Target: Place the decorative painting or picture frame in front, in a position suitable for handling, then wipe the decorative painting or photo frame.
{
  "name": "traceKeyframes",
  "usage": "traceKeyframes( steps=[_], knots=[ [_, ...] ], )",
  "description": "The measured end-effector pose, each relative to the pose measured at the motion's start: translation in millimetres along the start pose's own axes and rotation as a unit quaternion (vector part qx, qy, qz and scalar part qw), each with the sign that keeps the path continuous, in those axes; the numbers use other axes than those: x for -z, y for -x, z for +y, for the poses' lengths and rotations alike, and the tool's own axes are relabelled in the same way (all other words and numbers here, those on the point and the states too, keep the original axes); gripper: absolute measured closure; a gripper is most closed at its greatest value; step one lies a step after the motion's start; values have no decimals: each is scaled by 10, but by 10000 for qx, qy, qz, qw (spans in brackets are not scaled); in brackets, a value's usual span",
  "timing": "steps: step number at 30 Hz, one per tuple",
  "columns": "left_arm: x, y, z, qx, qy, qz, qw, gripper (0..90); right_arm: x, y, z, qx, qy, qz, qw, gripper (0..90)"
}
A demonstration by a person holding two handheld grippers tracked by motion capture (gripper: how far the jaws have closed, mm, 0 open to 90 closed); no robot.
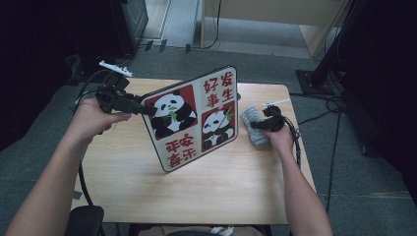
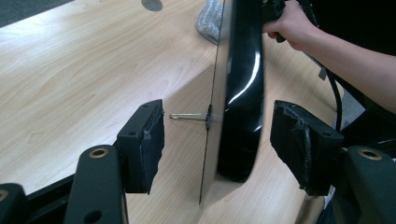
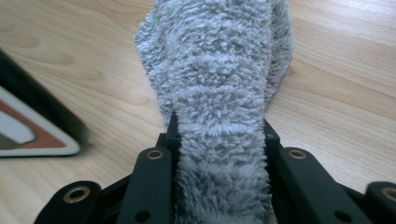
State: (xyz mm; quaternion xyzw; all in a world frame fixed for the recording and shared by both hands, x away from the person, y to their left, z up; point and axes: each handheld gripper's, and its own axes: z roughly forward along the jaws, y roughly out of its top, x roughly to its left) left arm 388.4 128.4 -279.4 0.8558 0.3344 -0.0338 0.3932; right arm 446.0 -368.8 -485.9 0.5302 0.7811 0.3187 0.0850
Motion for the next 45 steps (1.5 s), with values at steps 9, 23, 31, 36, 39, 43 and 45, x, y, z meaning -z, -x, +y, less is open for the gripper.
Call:
traceKeyframes(
  steps=[9, 23, 31, 36, 39, 43, 45],
  knots=[
    [-106, -2, -159, 78, 145, -163, 9997, 387, 211, -44, 59, -75, 261, 238, 9993, 689],
    [-232, -12, -400, 40, 367, -125, 9992, 478, 462, -192, 73, 89, 301, 403, 9987, 684],
    [-343, -42, -498, 106, 315, -271, 9991, 543, 583, -250, 75, 158, 299, 427, 9985, 679],
    [-397, -51, -535, 95, 292, -290, 9991, 571, 641, -302, 119, 249, 328, 436, 9982, 679],
    [-430, -52, -554, 97, 300, -280, 9991, 597, 668, -324, 139, 306, 379, 441, 9978, 679],
    [-465, -68, -580, 115, 386, -292, 9988, 616, 753, -380, 217, 296, 260, 408, 9984, 680],
    [-484, -72, -590, 126, 401, -293, 9987, 635, 790, -397, 243, 344, 306, 408, 9981, 679]
  ],
)
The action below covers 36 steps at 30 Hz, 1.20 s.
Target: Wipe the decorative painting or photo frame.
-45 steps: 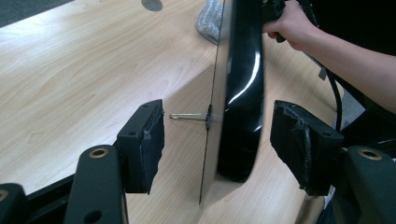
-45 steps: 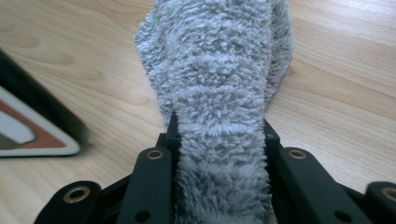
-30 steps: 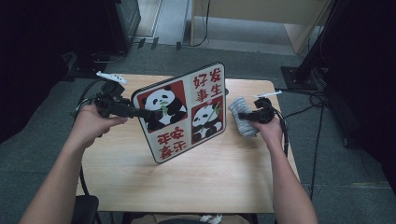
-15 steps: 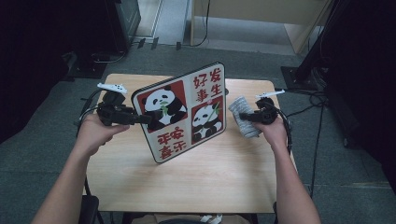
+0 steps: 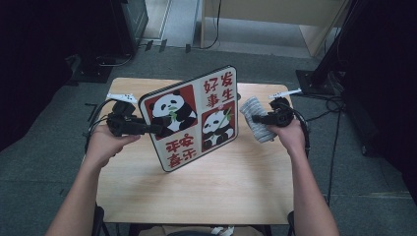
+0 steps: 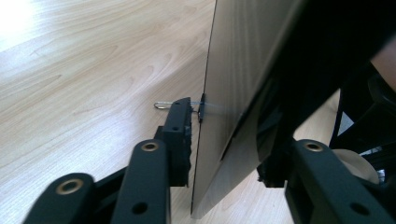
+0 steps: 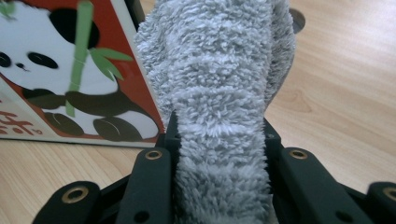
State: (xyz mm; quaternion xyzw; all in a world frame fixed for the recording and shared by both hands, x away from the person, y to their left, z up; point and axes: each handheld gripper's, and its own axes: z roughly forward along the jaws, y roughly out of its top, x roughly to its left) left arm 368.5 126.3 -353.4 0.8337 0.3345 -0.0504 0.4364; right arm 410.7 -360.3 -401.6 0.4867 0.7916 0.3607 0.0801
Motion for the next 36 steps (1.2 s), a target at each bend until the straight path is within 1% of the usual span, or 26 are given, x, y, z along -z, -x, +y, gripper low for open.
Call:
traceKeyframes(
  steps=[2, 3, 4, 5, 6, 8, 9, 11, 12, 13, 15, 16, 18, 21, 22, 23, 25, 26, 27, 29, 30, 31, 33, 34, 35, 36],
  knots=[
    [-8, -10, -7, 16, 41, -24, 10000, 653, 55, -35, 55, 68, 60, 23, 10000, 678],
    [-11, -14, -12, 15, 67, -22, 10000, 653, 55, -35, 55, 68, 60, 23, 10000, 678],
    [-14, -18, -15, 25, 96, -38, 9999, 659, 77, -55, 83, 123, 90, 69, 9999, 677],
    [-18, -23, -14, 20, 108, -62, 9999, 665, 98, -78, 108, 145, 90, 58, 9998, 675],
    [-21, -25, -13, 0, 108, -65, 9999, 671, 119, -90, 134, 222, 122, 53, 9997, 674],
    [-24, -25, -9, 3, 122, -83, 9999, 685, 157, -121, 183, 257, 147, 106, 9995, 672],
    [-23, -24, -7, -2, 137, -91, 9999, 697, 178, -133, 212, 314, 168, 125, 9993, 673],
    [-18, -27, -5, 2, 145, -128, 9998, 711, 228, -163, 281, 382, 164, 150, 9990, 673],
    [-19, -28, -6, 4, 153, -134, 9998, 719, 256, -179, 314, 392, 156, 144, 9990, 673],
    [-21, -30, -7, 39, 151, -168, 9997, 724, 287, -187, 347, 454, 156, 117, 9988, 673],
    [-24, -31, -9, 65, 154, -207, 9996, 741, 349, -211, 402, 464, 186, 125, 9987, 672],
    [-23, -30, -11, 63, 173, -216, 9996, 758, 424, -238, 476, 505, 230, 130, 9984, 672],
    [-21, -29, -14, 48, 190, -214, 9996, 760, 444, -251, 501, 534, 243, 139, 9982, 672],
    [-23, -25, -19, 27, 227, -207, 9995, 767, 521, -312, 608, 652, 250, 133, 9975, 670],
    [-23, -27, -22, 9, 239, -214, 9995, 770, 579, -357, 686, 674, 328, 177, 9970, 669],
    [-22, -28, -25, 31, 261, -226, 9994, 770, 579, -357, 686, 674, 328, 177, 9970, 669],
    [-21, -32, -33, 55, 282, -269, 9992, 771, 625, -402, 754, 680, 373, 229, 9967, 672],
    [-20, -38, -39, 43, 294, -290, 9991, 774, 652, -446, 816, 685, 371, 273, 9966, 673],
    [-22, -40, -44, 46, 321, -304, 9990, 774, 652, -446, 816, 685, 371, 273, 9966, 673],
    [-22, -45, -45, 38, 333, -322, 9989, 776, 682, -506, 887, 767, 373, 233, 9961, 672],
    [-22, -46, -43, 20, 326, -328, 9989, 778, 719, -563, 960, 841, 419, 187, 9954, 670],
    [-21, -49, -41, 27, 319, -342, 9989, 778, 719, -563, 960, 841, 419, 187, 9954, 670],
    [-21, -55, -37, 5, 308, -356, 9989, 779, 754, -619, 1037, 884, 464, 146, 9949, 667],
    [-21, -57, -36, -12, 306, -363, 9989, 781, 782, -682, 1127, 978, 476, 109, 9940, 664],
    [-20, -63, -34, -30, 296, -375, 9989, 781, 782, -682, 1127, 978, 476, 109, 9940, 664],
    [-20, -66, -33, -42, 296, -379, 9988, 781, 795, -709, 1167, 1003, 478, 86, 9938, 664]
  ],
)
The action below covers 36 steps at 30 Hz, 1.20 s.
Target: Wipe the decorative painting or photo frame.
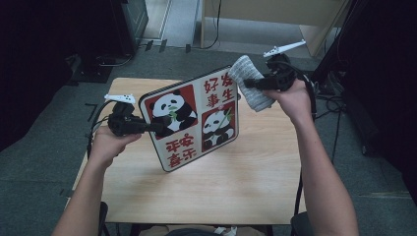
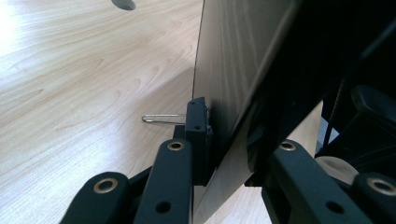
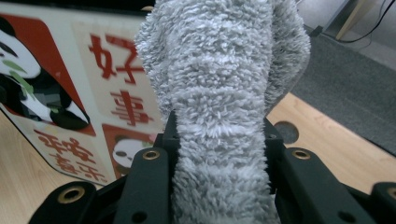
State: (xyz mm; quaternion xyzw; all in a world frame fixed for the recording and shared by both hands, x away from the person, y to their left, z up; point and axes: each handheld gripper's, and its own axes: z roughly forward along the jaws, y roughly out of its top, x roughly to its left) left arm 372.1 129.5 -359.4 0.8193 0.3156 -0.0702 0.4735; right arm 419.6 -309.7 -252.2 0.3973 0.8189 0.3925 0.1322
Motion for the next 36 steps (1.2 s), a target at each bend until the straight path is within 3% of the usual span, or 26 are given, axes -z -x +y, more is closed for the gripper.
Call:
traceKeyframes(
  steps=[4, 7, 11, 16, 26, 36],
  knots=[
    [1, -16, 7, -40, -15, -38, 10000, 782, 89, -78, 230, 174, 187, -72, 9996, 662],
    [1, -28, 10, -60, -14, -70, 10000, 782, 121, -96, 307, 212, 284, -104, 9993, 661],
    [2, -57, 7, -58, 22, -144, 9999, 781, 65, -112, 416, 255, 237, -177, 9992, 660],
    [5, -72, 4, -65, 37, -185, 9998, 780, -117, -134, 365, 279, -35, -153, 9995, 660],
    [7, -68, 2, -63, 27, -193, 9998, 778, -182, -49, 183, 150, -101, -64, 9998, 662],
    [12, -70, 1, -68, 11, -200, 9998, 777, -226, -63, 101, 151, -114, -23, 9998, 662]
  ],
)
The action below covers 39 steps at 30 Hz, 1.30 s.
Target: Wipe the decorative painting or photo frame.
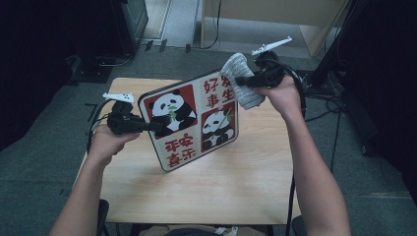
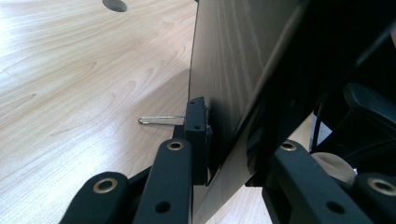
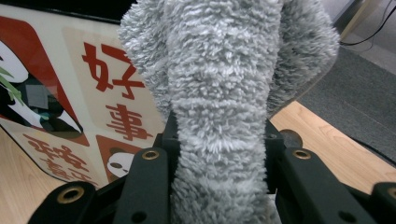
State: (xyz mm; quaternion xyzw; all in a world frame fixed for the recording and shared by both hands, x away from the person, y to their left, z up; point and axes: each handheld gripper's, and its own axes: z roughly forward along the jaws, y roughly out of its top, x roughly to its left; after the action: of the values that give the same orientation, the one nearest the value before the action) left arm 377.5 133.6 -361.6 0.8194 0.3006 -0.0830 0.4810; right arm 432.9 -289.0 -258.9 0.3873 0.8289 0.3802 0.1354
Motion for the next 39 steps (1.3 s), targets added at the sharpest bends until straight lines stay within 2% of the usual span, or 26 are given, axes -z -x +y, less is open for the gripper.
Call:
traceKeyframes(
  steps=[10, 22, 39],
  knots=[
    [2, -3, -4, -16, 3, -21, 10000, 777, -69, -31, -102, 50, -33, 29, 10000, 664],
    [-1, 1, -8, -60, 5, -40, 10000, 776, -192, -58, -229, 60, -247, 49, 9997, 666],
    [0, 7, -11, -118, -11, -29, 9999, 778, -303, -51, -454, 26, -216, 141, 9997, 662]
  ],
)
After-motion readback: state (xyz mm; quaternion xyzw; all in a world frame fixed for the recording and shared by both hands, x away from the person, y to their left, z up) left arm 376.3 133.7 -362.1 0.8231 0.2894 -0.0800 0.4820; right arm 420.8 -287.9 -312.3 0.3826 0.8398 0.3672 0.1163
